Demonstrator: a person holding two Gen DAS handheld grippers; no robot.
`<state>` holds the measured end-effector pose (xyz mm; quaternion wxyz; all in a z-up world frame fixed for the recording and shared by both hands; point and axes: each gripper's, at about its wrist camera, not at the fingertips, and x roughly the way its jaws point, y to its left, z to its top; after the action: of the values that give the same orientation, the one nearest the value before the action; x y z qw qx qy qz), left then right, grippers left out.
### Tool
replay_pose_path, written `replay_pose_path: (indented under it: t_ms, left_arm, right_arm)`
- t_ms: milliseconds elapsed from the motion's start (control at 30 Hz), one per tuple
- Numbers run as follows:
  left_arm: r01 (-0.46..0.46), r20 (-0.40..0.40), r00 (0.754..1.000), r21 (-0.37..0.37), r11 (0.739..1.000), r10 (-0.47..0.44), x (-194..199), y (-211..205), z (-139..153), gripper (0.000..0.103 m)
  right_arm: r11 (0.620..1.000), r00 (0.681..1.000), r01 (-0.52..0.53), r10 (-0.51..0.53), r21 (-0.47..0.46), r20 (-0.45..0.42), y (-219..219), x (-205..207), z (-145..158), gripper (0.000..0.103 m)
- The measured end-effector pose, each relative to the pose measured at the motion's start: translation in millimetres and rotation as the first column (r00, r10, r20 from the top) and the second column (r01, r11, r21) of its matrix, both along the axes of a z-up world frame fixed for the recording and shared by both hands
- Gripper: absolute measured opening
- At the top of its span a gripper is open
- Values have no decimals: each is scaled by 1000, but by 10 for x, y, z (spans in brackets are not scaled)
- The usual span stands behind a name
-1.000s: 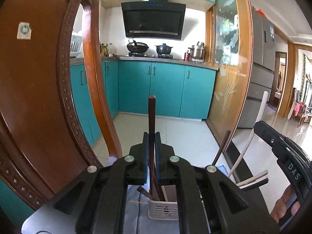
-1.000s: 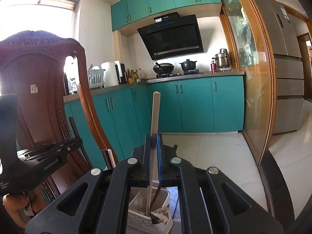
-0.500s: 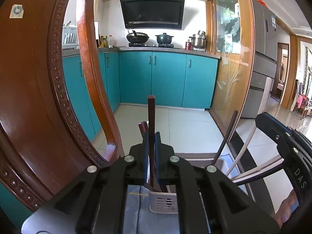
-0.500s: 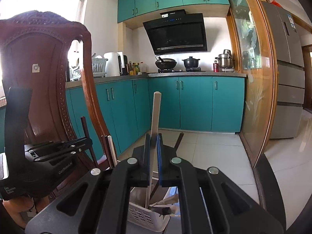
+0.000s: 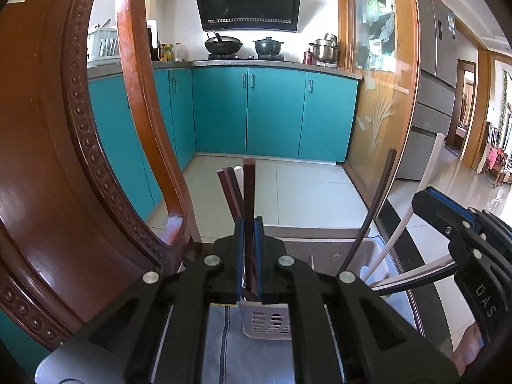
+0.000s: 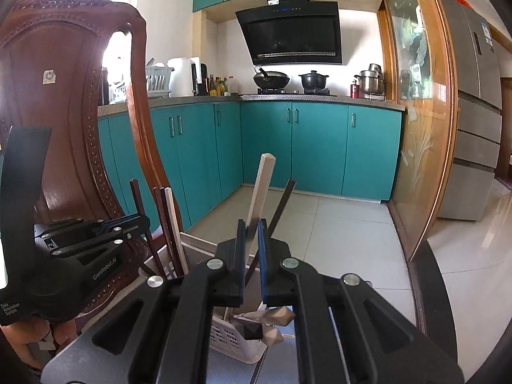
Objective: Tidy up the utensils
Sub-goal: 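Open both tools to release the chopsticks and pull back from the basket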
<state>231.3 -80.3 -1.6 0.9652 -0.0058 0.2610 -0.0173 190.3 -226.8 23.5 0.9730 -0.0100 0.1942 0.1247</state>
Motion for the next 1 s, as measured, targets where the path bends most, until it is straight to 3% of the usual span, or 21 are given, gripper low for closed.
replay_pose_path:
  t_ms: [67,133,200,300,400,533,900,1000]
  left_arm:
    - [-5,11,1000,-5,1000,5,-19,7,16,9]
    - [-2,30,1000,-7,1000,3,-58,14,52,15]
    - [9,57,998,-20,1000,-8,-135,20,82,27]
    - [13,130,991,-27,1000,-9,-272,11,150,68]
    - [33,193,981,-16,999,-29,-420,-8,205,75]
    - [22,237,971,-5,1000,-20,-547,-15,215,83]
    - [16,225,974,-30,999,-9,-676,85,76,90]
    - [24,239,971,5,1000,-24,-848,81,-4,96]
  right_arm:
    - [1000,1000,5,-5,16,17,-21,-41,43,18]
    - [999,999,2,-4,45,49,-59,-108,111,43]
    - [997,995,1,-9,79,100,-113,-209,180,59]
    - [993,980,-3,-20,118,197,-197,-411,337,74]
    - [990,963,-1,-38,144,266,-263,-573,453,86]
    - [986,948,3,-55,164,314,-337,-716,557,93]
    - [988,936,15,-68,155,345,-365,-906,569,99]
    - [990,928,38,-87,139,363,-378,-1043,495,99]
